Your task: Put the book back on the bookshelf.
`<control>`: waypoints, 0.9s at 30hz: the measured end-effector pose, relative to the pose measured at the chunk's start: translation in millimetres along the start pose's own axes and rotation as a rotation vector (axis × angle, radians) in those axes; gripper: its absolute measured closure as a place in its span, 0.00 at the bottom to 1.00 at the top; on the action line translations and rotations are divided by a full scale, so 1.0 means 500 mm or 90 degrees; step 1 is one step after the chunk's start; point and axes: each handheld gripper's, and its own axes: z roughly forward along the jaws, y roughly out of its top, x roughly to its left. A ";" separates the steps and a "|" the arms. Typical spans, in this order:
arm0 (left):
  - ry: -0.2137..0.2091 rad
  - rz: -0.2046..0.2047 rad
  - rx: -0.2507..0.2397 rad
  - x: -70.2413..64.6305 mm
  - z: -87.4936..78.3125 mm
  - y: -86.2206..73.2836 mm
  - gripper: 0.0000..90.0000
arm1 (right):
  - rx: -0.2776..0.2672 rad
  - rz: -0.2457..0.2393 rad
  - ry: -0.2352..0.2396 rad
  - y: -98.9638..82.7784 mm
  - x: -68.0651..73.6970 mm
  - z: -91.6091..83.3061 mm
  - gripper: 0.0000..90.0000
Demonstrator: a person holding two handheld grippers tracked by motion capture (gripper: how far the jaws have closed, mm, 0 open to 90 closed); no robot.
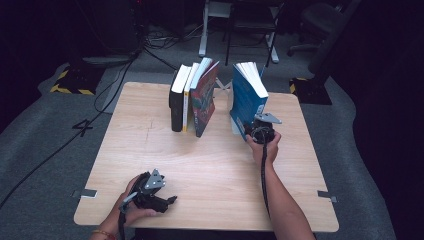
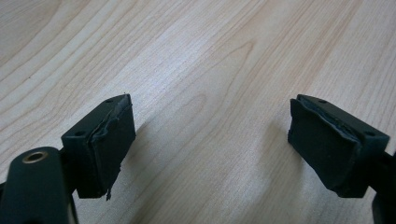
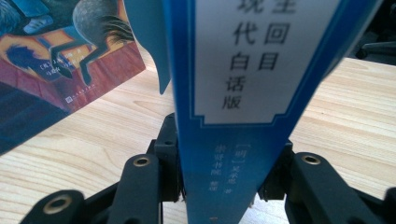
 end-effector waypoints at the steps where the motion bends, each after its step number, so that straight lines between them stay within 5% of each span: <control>1: 0.000 0.000 0.000 0.000 0.000 0.000 0.17 | 0.000 0.000 0.001 0.001 0.001 0.001 0.67; 15: 0.000 0.001 0.000 0.000 0.000 0.000 0.17 | 0.008 -0.014 0.013 0.003 0.003 -0.001 0.63; 27: 0.000 0.001 0.000 0.000 0.000 0.000 0.17 | 0.047 -0.075 0.060 0.014 -0.007 -0.028 0.52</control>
